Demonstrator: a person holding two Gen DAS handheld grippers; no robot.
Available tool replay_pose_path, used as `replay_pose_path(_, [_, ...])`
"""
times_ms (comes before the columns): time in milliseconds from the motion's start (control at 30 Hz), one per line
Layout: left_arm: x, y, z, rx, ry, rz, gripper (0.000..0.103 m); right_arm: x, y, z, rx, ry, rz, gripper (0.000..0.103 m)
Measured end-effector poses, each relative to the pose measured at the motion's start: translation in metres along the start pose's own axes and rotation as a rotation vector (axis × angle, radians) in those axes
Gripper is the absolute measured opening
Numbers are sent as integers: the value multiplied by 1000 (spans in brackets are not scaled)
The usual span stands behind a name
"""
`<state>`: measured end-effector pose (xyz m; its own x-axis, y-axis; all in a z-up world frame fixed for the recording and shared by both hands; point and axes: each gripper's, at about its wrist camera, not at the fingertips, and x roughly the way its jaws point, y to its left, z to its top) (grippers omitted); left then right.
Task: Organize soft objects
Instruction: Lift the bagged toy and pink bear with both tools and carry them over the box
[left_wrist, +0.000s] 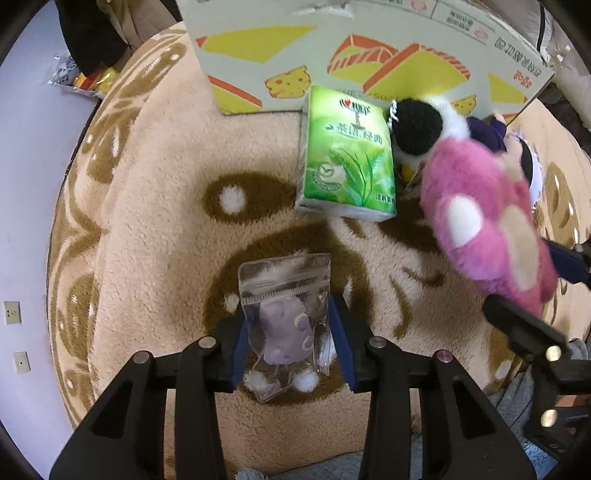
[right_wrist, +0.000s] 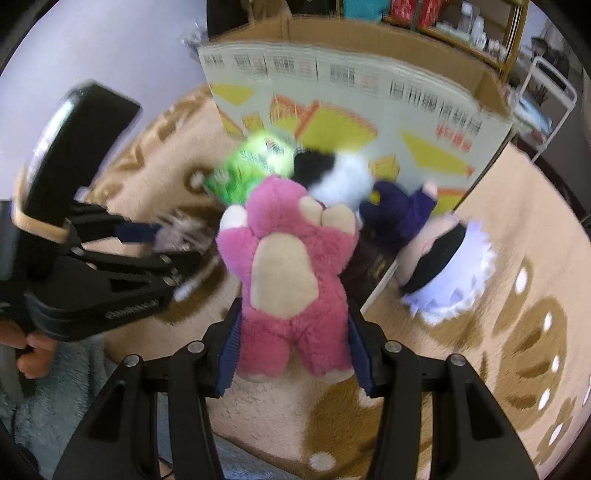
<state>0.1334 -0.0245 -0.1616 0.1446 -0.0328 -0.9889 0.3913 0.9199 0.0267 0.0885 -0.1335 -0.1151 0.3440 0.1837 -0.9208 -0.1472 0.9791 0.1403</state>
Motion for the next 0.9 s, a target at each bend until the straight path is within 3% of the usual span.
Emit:
replay_pose_path(167, [-10,14,2,-35,-36,5,39,-14,-13,3,51,-46,-4,54])
replay_pose_path(333, [-30,24,1,-67,-122,-3,39,-34,-27,7,83,-104,-1,54])
replay_pose_path(600, [-73,18,-3,-64,-328,-30,39,-73,-26,10,74,-230,-26,54])
replay_pose_path(900, [-123,6,6,-29,-588,15,39,-113,-28,21,80,-389,-51,54])
